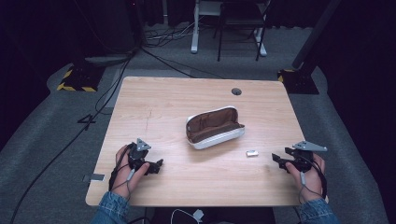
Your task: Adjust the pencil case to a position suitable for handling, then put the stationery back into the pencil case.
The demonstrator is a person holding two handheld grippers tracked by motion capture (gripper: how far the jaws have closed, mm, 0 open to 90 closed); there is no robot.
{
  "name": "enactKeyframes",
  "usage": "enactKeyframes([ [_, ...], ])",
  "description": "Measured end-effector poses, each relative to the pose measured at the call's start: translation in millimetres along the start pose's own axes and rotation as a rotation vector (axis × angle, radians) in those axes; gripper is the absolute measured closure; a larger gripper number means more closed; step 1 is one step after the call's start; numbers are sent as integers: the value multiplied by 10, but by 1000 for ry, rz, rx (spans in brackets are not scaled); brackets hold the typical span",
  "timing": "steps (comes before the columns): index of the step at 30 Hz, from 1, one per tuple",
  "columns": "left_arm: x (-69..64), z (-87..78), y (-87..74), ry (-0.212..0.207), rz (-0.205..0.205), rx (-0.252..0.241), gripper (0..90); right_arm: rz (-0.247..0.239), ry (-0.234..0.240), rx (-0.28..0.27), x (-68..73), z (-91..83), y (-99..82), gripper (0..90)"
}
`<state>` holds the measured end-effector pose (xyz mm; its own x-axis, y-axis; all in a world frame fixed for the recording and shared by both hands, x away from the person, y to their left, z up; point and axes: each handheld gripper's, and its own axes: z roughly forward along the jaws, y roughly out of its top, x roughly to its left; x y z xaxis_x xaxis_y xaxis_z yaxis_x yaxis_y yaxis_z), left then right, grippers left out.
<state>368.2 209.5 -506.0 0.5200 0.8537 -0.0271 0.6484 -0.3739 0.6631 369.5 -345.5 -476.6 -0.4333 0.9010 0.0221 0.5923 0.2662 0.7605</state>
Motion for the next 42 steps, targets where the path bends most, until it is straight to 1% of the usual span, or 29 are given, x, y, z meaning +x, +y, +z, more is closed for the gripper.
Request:
enactKeyframes([
  [8,0,0,0,0,1,0,2,-44,63,-14,128,-8,61,312],
  [9,0,0,0,0,1,0,2,-41,73,-16,148,-8,68,310],
  [10,1,0,0,0,1,-1,2,-41,73,-16,148,-8,68,310],
  [13,0,0,0,0,0,0,2,-49,104,-25,206,-5,94,303],
  [14,0,0,0,0,0,0,2,-59,111,-28,217,-1,101,299],
  [16,0,2,2,1,1,-1,1,-55,130,-34,258,4,114,294],
  [19,-2,4,2,1,0,-2,1,-78,152,-39,304,36,136,288],
  [22,-7,-1,1,3,0,1,2,-93,157,-31,350,103,162,275],
  [24,-10,0,-1,3,0,-2,2,-93,157,-32,360,121,167,270],
  [28,-10,-1,-2,2,2,-1,2,-105,173,-19,441,244,200,240],
  [29,-11,0,-2,4,1,-2,2,-109,168,-16,454,280,203,233],
  [34,-10,-1,-2,3,2,-1,2,-98,151,4,500,434,195,214],
  [37,-11,-1,-2,3,1,-1,2,-109,149,17,536,495,183,219],
  [40,-11,-1,-2,3,1,-1,2,-121,145,26,568,536,171,244],
  [42,-11,0,-2,4,1,-2,2,-128,133,32,575,557,166,267],
])
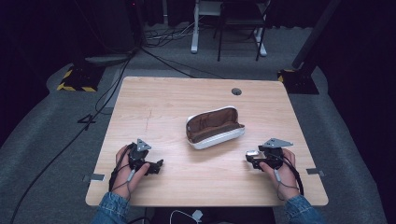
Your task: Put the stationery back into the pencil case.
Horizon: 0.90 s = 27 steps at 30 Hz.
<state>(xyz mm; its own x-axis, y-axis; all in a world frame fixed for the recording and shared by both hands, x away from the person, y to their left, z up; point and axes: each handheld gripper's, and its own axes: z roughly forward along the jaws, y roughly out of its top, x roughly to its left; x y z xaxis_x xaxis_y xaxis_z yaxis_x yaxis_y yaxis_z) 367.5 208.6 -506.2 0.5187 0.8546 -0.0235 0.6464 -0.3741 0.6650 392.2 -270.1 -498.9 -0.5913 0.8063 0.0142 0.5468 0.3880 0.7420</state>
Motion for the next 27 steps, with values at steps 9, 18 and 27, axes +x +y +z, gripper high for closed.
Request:
enactKeyframes([
  [9,1,-1,0,-1,0,1,2,1,-19,-5,11,25,-5,451],
  [18,1,-1,1,-1,1,1,2,-15,-19,-6,17,18,-5,458],
  [27,0,0,0,0,0,0,2,-13,-8,-36,27,-56,36,459],
])
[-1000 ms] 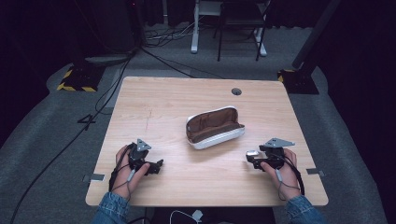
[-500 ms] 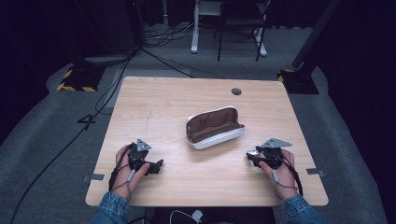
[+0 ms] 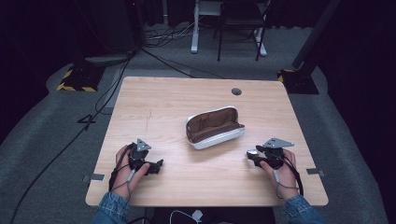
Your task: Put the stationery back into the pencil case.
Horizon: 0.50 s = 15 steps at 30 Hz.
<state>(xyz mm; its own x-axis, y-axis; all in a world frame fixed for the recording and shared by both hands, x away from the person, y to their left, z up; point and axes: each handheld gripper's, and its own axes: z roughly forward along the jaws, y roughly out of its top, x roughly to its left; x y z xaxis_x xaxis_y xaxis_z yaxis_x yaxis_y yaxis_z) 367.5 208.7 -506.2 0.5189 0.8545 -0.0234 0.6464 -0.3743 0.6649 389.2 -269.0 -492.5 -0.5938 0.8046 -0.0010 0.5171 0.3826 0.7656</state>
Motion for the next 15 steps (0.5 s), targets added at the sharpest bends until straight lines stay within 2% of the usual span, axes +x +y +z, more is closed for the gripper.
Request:
enactKeyframes([
  [15,0,0,0,0,0,0,2,8,22,-88,22,-249,191,459],
])
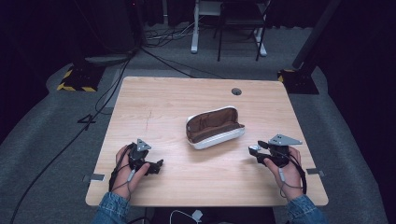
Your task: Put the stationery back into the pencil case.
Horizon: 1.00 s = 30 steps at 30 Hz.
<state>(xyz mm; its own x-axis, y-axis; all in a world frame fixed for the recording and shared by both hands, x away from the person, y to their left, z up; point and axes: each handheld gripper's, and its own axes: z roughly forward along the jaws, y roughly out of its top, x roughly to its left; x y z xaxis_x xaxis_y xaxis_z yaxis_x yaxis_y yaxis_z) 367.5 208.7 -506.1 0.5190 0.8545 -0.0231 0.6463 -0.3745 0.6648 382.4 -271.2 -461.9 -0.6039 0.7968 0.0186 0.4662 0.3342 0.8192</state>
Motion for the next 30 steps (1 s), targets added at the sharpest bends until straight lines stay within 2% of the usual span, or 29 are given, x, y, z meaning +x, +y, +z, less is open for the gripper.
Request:
enactKeyframes([
  [13,1,-1,0,-1,0,1,2,7,20,-52,1,-66,302,459],
  [26,0,-1,0,-1,0,1,2,7,36,-55,-2,30,557,459],
  [30,0,0,0,0,0,0,1,-9,39,-56,20,74,649,459],
])
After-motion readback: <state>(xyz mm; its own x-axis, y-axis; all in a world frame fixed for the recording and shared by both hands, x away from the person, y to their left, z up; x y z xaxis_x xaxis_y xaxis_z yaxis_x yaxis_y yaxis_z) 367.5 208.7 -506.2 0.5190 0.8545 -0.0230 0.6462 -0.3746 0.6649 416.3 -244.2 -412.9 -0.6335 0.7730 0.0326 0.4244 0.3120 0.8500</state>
